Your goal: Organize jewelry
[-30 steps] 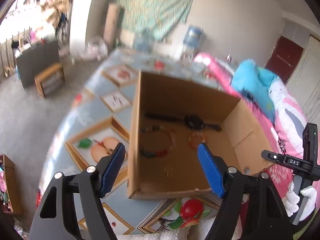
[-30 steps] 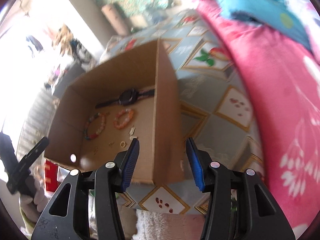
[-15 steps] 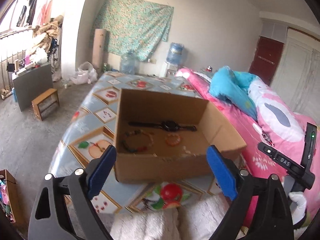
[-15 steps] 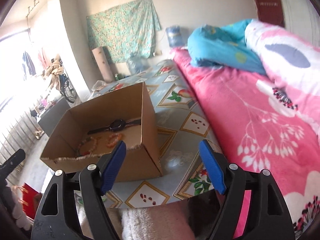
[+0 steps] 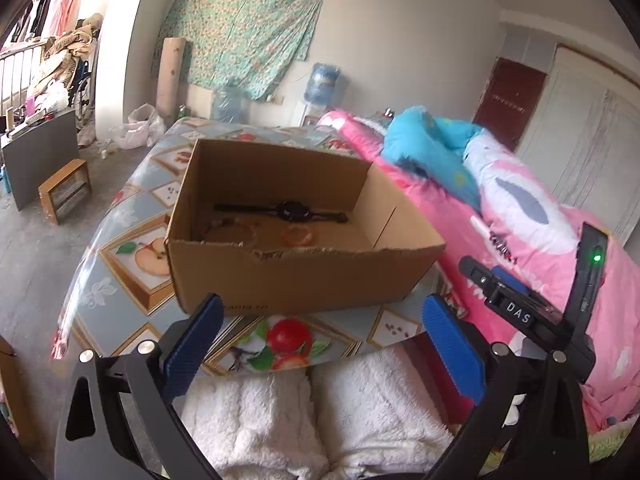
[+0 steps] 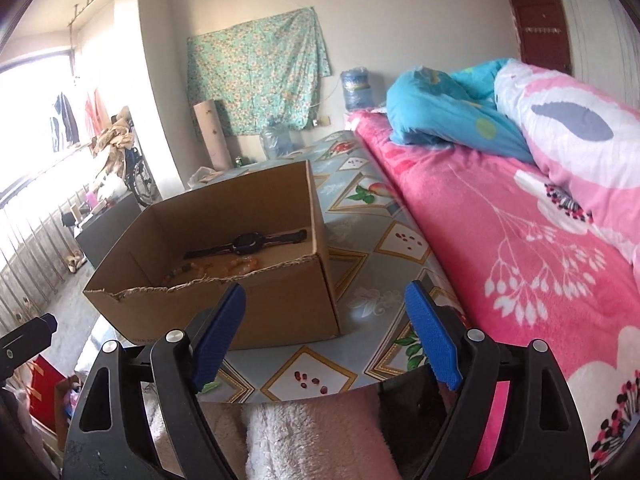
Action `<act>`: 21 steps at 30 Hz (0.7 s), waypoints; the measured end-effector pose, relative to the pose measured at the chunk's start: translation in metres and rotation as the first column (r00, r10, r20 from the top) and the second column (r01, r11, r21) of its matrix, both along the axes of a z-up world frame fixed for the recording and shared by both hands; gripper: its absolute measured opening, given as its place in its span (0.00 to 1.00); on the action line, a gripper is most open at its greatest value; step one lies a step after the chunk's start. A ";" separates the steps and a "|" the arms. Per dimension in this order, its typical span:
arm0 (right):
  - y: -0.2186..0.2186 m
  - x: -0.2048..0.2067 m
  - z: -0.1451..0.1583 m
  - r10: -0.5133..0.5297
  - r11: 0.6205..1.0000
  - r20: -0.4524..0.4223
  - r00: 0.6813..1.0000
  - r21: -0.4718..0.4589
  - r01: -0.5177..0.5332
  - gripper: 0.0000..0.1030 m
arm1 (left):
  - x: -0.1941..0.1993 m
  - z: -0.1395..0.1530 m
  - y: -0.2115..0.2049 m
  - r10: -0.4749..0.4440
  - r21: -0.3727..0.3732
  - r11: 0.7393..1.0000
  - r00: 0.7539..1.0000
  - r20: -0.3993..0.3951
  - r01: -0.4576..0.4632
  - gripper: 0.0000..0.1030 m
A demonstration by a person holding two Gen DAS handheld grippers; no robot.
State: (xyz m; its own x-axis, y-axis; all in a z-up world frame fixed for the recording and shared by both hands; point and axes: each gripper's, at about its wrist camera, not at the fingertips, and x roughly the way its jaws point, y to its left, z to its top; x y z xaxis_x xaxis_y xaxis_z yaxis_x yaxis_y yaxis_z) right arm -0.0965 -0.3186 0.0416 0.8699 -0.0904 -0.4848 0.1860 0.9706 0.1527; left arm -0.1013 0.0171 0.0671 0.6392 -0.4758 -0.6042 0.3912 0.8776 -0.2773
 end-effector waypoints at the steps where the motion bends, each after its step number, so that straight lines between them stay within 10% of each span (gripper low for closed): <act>1: 0.004 0.000 0.000 0.009 1.000 0.009 1.000 -0.012 -0.008 0.76 | 0.000 -0.001 -0.001 0.002 0.012 1.000 1.000 -0.006 -0.002 0.95; 11: 0.024 -0.004 -0.001 0.071 0.997 0.050 0.996 -0.031 -0.069 0.80 | -0.005 -0.008 0.002 0.155 0.213 0.964 0.988 0.027 -0.157 0.95; 21: 0.040 -0.005 -0.001 0.128 0.991 0.043 0.991 -0.050 -0.126 0.81 | 0.003 -0.005 -0.004 0.241 0.255 0.931 0.965 0.102 -0.259 0.95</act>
